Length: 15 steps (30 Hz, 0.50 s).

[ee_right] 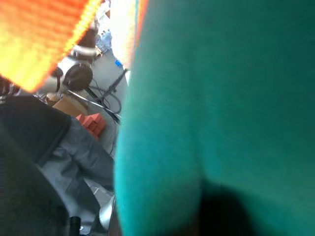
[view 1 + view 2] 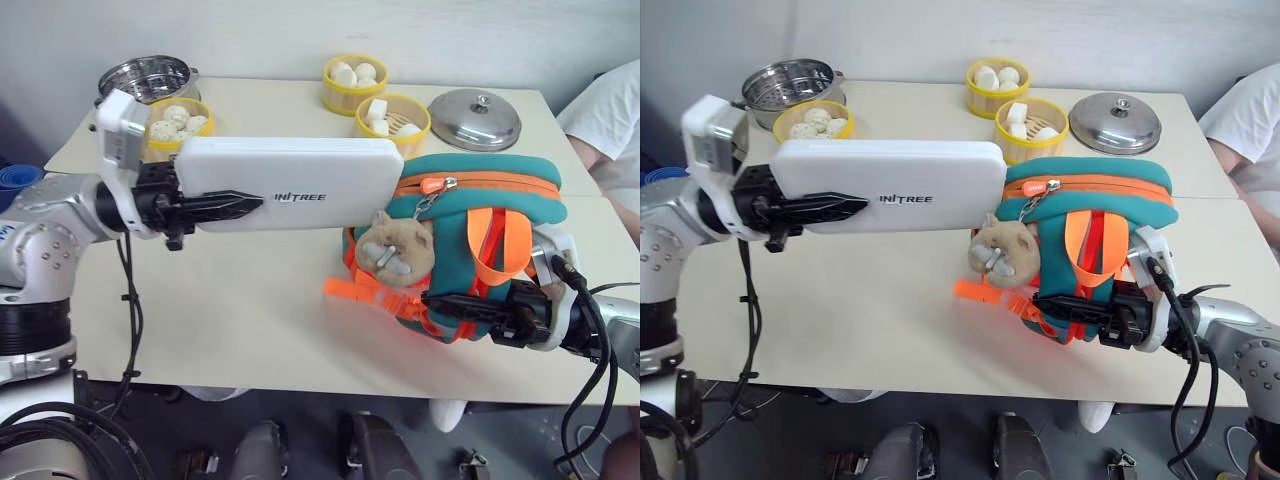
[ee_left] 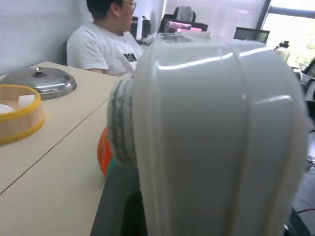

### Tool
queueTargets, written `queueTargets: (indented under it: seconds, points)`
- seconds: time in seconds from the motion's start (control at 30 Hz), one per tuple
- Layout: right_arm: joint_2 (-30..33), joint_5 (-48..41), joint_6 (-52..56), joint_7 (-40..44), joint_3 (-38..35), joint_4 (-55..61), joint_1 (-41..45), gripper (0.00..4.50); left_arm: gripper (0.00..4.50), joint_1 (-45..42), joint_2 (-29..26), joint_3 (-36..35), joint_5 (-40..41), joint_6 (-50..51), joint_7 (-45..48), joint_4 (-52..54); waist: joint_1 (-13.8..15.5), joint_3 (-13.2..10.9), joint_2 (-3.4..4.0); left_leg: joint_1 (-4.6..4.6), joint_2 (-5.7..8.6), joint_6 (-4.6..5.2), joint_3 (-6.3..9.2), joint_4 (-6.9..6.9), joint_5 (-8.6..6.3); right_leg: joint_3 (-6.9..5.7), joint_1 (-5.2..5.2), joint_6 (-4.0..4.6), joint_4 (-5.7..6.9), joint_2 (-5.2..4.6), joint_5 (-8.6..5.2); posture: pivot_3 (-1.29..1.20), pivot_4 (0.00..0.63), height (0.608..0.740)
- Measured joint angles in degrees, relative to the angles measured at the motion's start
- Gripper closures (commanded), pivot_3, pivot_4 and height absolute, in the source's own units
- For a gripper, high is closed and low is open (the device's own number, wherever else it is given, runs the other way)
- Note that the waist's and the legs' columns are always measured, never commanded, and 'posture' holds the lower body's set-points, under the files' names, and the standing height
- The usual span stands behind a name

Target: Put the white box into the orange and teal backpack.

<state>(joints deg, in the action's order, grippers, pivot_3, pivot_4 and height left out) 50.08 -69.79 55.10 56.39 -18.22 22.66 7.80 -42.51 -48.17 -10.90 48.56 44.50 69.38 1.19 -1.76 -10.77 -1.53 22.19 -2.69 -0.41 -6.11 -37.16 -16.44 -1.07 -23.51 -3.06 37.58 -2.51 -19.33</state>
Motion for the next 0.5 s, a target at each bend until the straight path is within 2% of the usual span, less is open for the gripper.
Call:
queueTargets:
  seconds: [0.1,0.3,0.5]
  points:
    - [0.0,0.1,0.0,-0.2,0.0,0.0,-0.1,4.47,3.28,-0.8,1.3,0.6,-1.1,-1.4,1.4,-2.6,0.2,0.0,0.00,0.00,0.00,-0.03,0.02,-0.09,0.04,-0.01,0.01,0.00,0.05,0.02,0.00,0.00,0.150,0.740]
    - [-0.3,0.0,0.0,-1.3,-0.1,0.4,0.2,4.47,3.28,-4.1,10.7,2.7,-5.0,-8.3,-1.0,-6.7,1.0,0.0,-0.04,0.06,0.04,0.06,0.04,-0.19,0.04,0.01,0.03,-0.05,0.07,-0.01,0.03,0.00,0.150,0.740]
    - [-0.3,-0.6,0.0,-2.0,-0.1,0.9,0.0,4.47,3.28,-6.4,11.1,0.1,-3.4,-7.2,-1.0,-10.0,0.2,0.0,-0.04,0.07,-0.01,-0.03,0.02,-0.15,0.07,0.01,-0.05,-0.05,0.13,0.04,0.03,0.00,0.150,0.740]
